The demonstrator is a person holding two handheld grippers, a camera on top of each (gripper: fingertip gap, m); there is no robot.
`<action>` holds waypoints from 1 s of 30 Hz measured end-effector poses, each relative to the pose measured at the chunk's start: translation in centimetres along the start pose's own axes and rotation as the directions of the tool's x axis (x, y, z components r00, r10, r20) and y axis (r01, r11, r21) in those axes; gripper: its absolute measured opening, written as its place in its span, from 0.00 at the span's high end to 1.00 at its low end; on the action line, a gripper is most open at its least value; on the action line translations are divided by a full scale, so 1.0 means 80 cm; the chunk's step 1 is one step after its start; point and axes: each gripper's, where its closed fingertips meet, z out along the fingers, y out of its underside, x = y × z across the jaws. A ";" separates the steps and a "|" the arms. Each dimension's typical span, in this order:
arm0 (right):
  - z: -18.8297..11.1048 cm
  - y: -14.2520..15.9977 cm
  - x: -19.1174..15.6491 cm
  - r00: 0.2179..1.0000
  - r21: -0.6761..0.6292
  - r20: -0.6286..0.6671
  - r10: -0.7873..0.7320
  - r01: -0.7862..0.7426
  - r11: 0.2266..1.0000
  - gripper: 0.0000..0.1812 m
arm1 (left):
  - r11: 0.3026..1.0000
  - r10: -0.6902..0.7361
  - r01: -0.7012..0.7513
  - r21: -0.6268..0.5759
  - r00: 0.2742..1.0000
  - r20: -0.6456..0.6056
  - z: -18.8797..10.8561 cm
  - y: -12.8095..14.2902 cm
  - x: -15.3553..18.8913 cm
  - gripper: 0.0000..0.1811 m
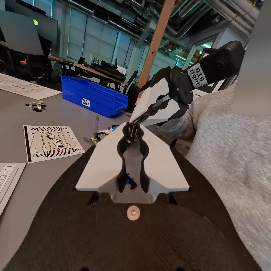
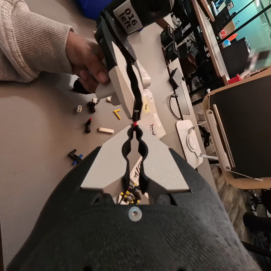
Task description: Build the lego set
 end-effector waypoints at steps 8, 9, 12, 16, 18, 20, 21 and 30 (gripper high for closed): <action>-0.001 -0.001 0.003 0.999 -0.016 -0.026 -0.028 0.028 0.999 1.00 | 0.998 -0.062 0.062 0.030 0.998 -0.016 -0.001 -0.008 -0.005 0.97; -0.002 -0.002 0.004 0.999 -0.019 -0.031 -0.026 0.026 0.999 1.00 | 0.996 -0.076 0.077 0.035 0.997 -0.021 -0.001 -0.009 -0.005 0.97; -0.003 -0.003 0.005 0.999 -0.030 -0.042 -0.027 0.026 0.999 1.00 | 0.990 -0.133 0.135 0.047 0.990 -0.054 -0.001 -0.010 -0.004 0.97; 0.000 0.003 0.008 0.985 -0.112 -0.102 -0.136 0.124 0.986 1.00 | 0.977 -0.205 0.207 0.051 0.978 -0.049 0.001 -0.008 -0.012 0.97; 0.003 0.008 0.009 0.966 -0.177 -0.133 -0.223 0.198 0.964 1.00 | 0.966 -0.250 0.252 0.051 0.967 -0.044 0.002 -0.006 -0.017 0.97; 0.004 0.010 0.010 0.947 -0.214 -0.157 -0.280 0.244 0.946 1.00 | 0.956 -0.283 0.286 0.062 0.958 -0.048 0.002 -0.007 -0.020 0.97; 0.004 0.009 0.011 0.944 -0.218 -0.161 -0.288 0.251 0.943 1.00 | 0.952 -0.297 0.300 0.065 0.953 -0.054 0.001 -0.007 -0.021 0.97; 0.003 0.008 0.007 0.946 -0.186 -0.140 -0.294 0.266 0.946 1.00 | 0.935 -0.346 0.351 0.044 0.934 -0.095 0.001 -0.004 -0.015 0.97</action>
